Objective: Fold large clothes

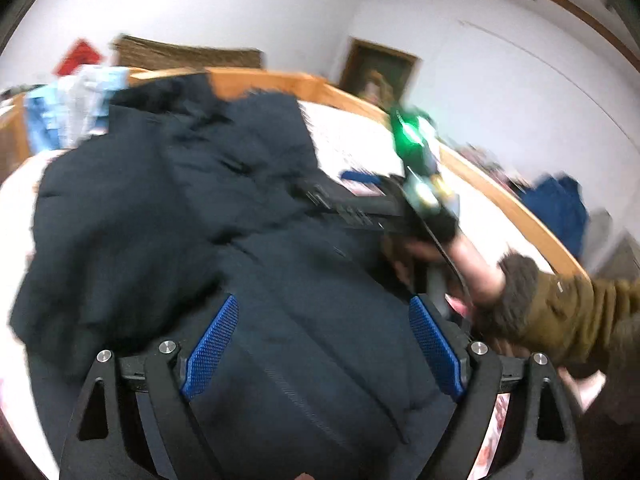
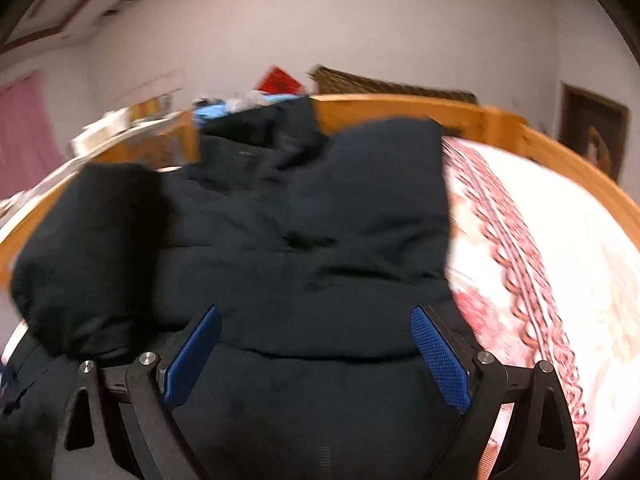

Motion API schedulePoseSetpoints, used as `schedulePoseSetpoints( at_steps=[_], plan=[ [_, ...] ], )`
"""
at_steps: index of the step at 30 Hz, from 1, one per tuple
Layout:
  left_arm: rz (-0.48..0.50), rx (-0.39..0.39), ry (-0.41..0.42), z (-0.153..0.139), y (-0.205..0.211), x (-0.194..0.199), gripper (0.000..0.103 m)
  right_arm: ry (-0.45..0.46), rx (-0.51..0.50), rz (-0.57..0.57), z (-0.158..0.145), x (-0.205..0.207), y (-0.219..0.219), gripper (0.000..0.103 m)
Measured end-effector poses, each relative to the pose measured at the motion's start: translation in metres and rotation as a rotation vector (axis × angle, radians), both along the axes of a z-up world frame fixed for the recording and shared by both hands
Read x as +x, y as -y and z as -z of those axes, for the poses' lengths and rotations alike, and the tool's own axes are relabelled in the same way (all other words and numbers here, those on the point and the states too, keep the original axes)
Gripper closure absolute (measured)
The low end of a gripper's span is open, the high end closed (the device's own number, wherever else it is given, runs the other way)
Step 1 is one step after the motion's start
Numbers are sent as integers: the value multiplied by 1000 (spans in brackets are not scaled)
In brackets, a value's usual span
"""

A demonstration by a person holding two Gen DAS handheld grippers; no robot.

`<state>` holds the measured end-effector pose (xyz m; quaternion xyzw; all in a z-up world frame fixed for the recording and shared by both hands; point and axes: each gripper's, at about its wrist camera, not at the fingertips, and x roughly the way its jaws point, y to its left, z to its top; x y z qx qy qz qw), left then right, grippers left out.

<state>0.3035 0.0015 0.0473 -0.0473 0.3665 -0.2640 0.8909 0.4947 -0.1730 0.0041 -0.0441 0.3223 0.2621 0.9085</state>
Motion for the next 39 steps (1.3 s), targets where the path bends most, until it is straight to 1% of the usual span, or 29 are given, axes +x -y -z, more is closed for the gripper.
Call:
schedulePoseSetpoints(
  at_steps=[3, 4, 5, 7, 8, 10, 11, 13, 14, 15, 17, 20, 22, 24, 25, 27, 29, 30, 31, 32, 33, 36, 39],
  plan=[
    [-173, 40, 55, -20, -30, 1, 20, 31, -24, -113, -3, -24, -32, 7],
    [-271, 95, 87, -27, -43, 5, 19, 50, -42, -152, -4, -34, -45, 7],
    [-344, 139, 105, -30, -52, 8, 19, 72, -64, -194, -4, -45, -59, 7],
    [-461, 210, 116, -31, -69, 17, 19, 131, -127, -275, -3, -67, -86, 7],
    [-537, 248, 115, -29, -80, 24, 19, 169, -162, -312, -2, -79, -99, 6],
    [-642, 298, 106, -21, -100, 41, 19, 226, -220, -367, 2, -96, -121, 6],
    [-679, 332, 84, -14, -108, 50, 19, 267, -268, -409, 4, -109, -138, 6],
    [-740, 390, 25, 2, -123, 71, 19, 333, -327, -467, 9, -125, -161, 6],
    [-757, 394, -11, 12, -132, 83, 19, 363, -353, -497, 12, -133, -172, 6],
    [-763, 376, -32, 19, -139, 87, 19, 387, -374, -526, 15, -140, -182, 6],
    [-770, 293, -81, 31, -156, 91, 19, 421, -414, -560, 21, -149, -202, 6],
    [-790, 202, -118, 37, -175, 91, 19, 428, -459, -588, 32, -155, -232, 6],
    [-781, 192, -113, 35, -182, 87, 19, 454, -495, -569, 39, -156, -248, 7],
    [-781, 202, -103, 35, -188, 85, 19, 477, -529, -516, 46, -154, -260, 7],
    [-783, 203, -102, 35, -190, 85, 19, 473, -530, -487, 48, -152, -262, 8],
    [-779, 195, -103, 36, -194, 84, 19, 454, -504, -468, 49, -146, -259, 19],
    [-777, 195, -97, 41, -194, 83, 19, 426, -457, -467, 46, -142, -249, 58],
    [-777, 195, -93, 42, -193, 83, 19, 425, -436, -458, 43, -140, -243, 64],
    [-776, 193, -89, 43, -192, 84, 19, 417, -406, -460, 39, -138, -237, 77],
    [-772, 185, -85, 45, -191, 84, 19, 408, -378, -452, 33, -135, -230, 94],
    [-766, 176, -82, 45, -190, 85, 19, 405, -355, -437, 27, -130, -223, 97],
    [-739, 164, -65, 45, -182, 89, 19, 425, -287, -383, 2, -118, -197, 98],
    [-717, 176, -46, 42, -171, 97, 19, 435, -238, -284, -30, -95, -166, 98]
  ],
)
